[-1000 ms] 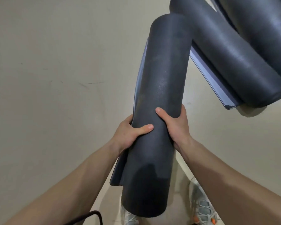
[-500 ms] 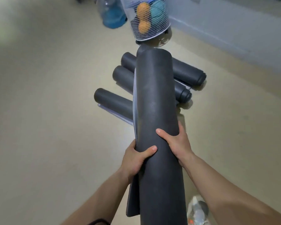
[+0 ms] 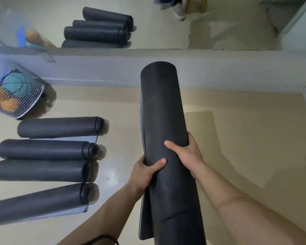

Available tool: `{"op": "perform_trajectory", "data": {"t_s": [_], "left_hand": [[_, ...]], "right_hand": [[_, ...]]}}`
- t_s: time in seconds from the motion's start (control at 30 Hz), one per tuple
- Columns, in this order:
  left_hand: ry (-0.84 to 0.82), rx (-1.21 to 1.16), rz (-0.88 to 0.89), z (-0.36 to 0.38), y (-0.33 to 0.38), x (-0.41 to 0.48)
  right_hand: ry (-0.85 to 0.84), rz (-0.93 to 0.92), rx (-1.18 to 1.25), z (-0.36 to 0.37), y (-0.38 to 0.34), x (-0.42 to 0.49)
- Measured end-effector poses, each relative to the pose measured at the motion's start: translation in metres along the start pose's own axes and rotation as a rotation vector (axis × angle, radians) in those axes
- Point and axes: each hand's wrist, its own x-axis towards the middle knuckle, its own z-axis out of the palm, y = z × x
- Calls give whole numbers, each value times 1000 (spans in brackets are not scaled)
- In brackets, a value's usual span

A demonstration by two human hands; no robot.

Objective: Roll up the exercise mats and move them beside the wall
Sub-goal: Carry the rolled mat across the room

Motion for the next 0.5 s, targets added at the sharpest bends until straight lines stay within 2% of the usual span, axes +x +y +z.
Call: {"op": "perform_trajectory", "data": {"t_s": [0.33,0.5], "left_hand": [[-320,208,-74,257,55,132],[-475,357,-89,365,73,192]], "right_hand": [[320,79,39,-259,-24,101],[396,122,52,-362,-22,152]]}}
